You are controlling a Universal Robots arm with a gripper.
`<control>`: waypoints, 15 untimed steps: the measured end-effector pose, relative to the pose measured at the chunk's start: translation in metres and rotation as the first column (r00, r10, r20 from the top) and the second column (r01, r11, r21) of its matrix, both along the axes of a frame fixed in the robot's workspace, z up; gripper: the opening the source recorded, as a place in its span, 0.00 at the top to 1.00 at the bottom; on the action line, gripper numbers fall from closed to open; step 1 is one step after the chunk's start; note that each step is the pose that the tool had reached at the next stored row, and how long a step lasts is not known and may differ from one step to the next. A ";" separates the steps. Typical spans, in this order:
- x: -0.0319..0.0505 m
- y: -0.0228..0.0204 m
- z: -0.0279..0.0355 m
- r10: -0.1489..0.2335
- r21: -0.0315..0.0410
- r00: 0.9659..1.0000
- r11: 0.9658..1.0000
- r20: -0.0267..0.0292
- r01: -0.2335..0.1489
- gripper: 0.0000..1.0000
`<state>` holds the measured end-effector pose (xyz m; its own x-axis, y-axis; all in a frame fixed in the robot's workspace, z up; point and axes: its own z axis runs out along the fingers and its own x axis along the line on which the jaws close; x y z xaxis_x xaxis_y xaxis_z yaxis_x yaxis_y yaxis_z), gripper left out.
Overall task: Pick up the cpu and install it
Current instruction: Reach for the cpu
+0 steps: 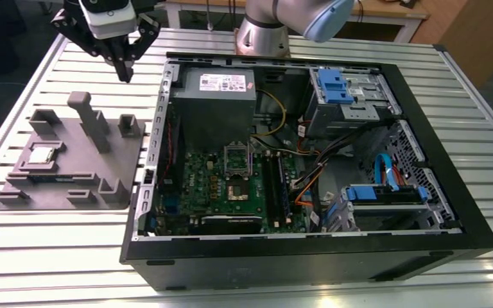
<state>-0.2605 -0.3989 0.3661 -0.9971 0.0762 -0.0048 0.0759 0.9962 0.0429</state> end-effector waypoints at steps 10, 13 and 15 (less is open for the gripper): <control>-0.0065 0.0000 -0.0008 0.000 0.000 1.000 1.000 0.000 0.000 0.90; -0.0089 0.0000 -0.0012 0.000 0.000 1.000 1.000 0.000 0.000 0.90; -0.0106 0.0000 -0.0013 0.000 0.000 1.000 1.000 0.000 0.000 0.90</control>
